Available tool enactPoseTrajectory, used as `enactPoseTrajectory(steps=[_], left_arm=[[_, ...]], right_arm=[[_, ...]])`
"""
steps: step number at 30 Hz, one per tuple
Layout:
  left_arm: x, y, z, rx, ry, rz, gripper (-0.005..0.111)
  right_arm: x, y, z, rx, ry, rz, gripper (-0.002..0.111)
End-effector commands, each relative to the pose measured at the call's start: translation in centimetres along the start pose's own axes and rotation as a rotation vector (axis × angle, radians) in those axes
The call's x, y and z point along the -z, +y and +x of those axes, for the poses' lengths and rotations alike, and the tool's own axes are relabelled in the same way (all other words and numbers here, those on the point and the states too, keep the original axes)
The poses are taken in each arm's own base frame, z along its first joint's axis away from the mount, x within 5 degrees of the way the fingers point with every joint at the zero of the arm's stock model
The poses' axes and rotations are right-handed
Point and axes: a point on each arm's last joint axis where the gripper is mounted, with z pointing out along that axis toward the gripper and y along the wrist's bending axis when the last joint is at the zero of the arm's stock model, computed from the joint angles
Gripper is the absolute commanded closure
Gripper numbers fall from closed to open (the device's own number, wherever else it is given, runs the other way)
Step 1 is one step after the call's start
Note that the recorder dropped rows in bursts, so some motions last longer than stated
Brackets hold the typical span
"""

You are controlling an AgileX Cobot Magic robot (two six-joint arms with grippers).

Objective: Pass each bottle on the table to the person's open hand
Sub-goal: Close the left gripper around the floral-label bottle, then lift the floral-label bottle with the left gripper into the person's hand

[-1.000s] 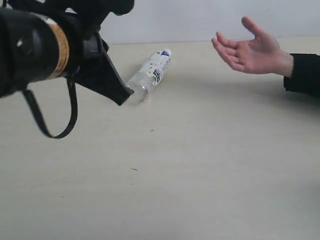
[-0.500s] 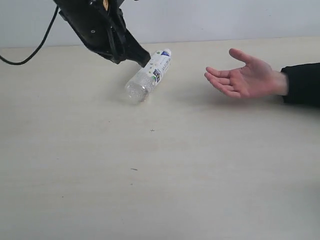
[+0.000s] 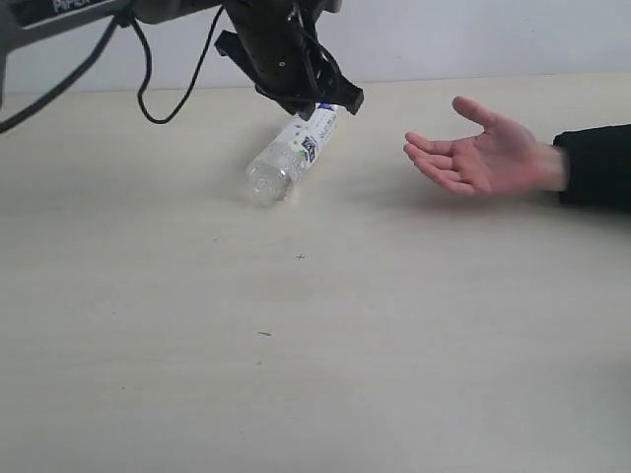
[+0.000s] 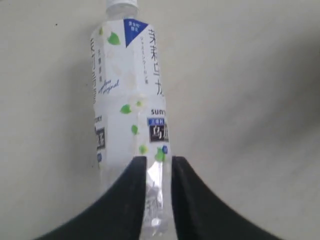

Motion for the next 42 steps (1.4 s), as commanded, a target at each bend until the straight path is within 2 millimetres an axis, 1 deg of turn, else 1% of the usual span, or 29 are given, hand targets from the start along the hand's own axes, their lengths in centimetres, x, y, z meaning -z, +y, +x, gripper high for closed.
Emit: enactPoseTrajectory(steps=[1, 3, 4, 9, 12, 15, 18, 23, 29, 34, 36, 37, 40, 42], left_arm=[[-1.4, -0.1, -0.8, 0.019, -0.019, 0.016, 0.046], [-2.3, -0.2, -0.9, 0.022, -0.019, 0.016, 0.033], [-2.6, -0.2, -0.9, 0.021, -0.022, 0.012, 0.03], [-3.7, -0.3, -1.0, 0.015, -0.064, 0.009, 0.03], [-4.2, 0.0, -1.1, -0.007, -0.084, -0.035, 0.03], [-4.5, 0.7, -1.2, 0.029, -0.102, -0.063, 0.029], [-5.3, 1.3, -0.9, 0.035, -0.09, -0.073, 0.025], [-7.4, 1.1, -0.1, 0.032, -0.059, -0.072, 0.025], [-9.0, 1.4, 0.6, 0.043, -0.044, -0.073, 0.025], [-9.4, 1.5, 0.8, 0.044, -0.036, -0.073, 0.026], [-9.4, 1.5, 0.8, 0.033, -0.036, -0.075, 0.029], [-9.4, 1.5, 0.8, 0.033, -0.036, -0.075, 0.033], [-9.4, 1.5, 0.9, 0.032, -0.025, -0.078, 0.052], [-9.5, 1.5, 1.0, 0.027, -0.015, -0.085, 0.071]], right_arm=[[0.0, -0.1, 0.0, 0.011, -0.012, 0.007, 0.108], [0.0, -0.1, 0.0, 0.011, -0.012, 0.007, 0.108], [0.0, -0.1, 0.0, 0.011, -0.012, 0.007, 0.108], [0.0, -0.1, 0.0, 0.011, -0.012, 0.007, 0.108], [0.0, -0.1, 0.0, 0.011, -0.012, 0.007, 0.108], [0.0, -0.1, 0.0, 0.011, -0.012, 0.007, 0.108], [0.0, -0.1, 0.0, 0.011, -0.012, 0.007, 0.108], [0.0, -0.1, 0.0, 0.011, -0.012, 0.007, 0.108], [0.0, -0.1, 0.0, 0.011, -0.012, 0.007, 0.108], [0.0, -0.1, 0.0, 0.011, -0.012, 0.007, 0.108], [0.0, -0.1, 0.0, 0.011, -0.012, 0.007, 0.108], [0.0, -0.1, 0.0, 0.009, -0.012, 0.007, 0.108], [0.0, -0.1, 0.0, 0.009, -0.012, 0.007, 0.108], [0.0, -0.1, 0.0, 0.009, -0.012, 0.007, 0.108]])
